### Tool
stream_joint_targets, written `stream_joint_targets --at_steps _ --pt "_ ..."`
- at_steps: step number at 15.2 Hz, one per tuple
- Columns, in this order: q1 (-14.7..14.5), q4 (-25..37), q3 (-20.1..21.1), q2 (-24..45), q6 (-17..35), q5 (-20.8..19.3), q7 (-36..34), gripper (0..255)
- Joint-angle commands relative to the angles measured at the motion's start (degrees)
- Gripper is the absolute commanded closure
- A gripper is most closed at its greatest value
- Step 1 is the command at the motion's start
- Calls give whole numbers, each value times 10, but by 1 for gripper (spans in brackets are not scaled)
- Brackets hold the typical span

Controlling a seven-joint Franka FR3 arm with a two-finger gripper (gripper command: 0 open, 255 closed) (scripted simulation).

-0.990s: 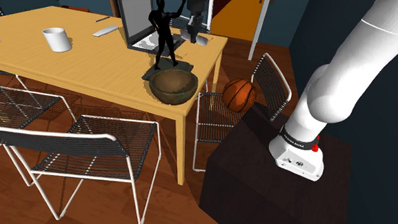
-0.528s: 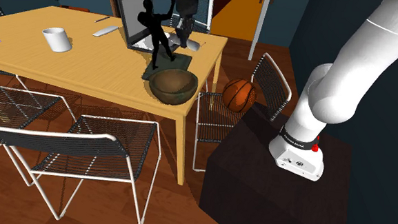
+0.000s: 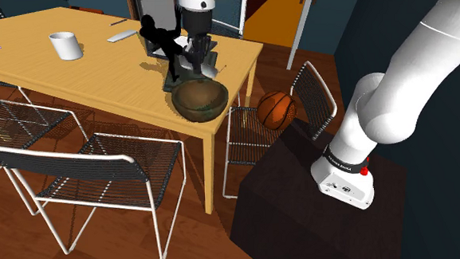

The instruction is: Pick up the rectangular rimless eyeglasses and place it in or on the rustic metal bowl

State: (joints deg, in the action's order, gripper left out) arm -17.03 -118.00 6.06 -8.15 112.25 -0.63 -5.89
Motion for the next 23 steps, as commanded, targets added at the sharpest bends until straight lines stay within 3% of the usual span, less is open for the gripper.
stream_joint_targets --at_steps 1,13,21,22,23 --pt "-13 4 18 9 -3 1 -34 255" --pt "-14 -63 20 34 89 -4 -39 255" --pt "-14 -65 20 36 93 -4 -39 255" --pt "-14 -65 20 36 93 -4 -39 0" --pt "-14 -65 20 36 93 -4 -39 0"
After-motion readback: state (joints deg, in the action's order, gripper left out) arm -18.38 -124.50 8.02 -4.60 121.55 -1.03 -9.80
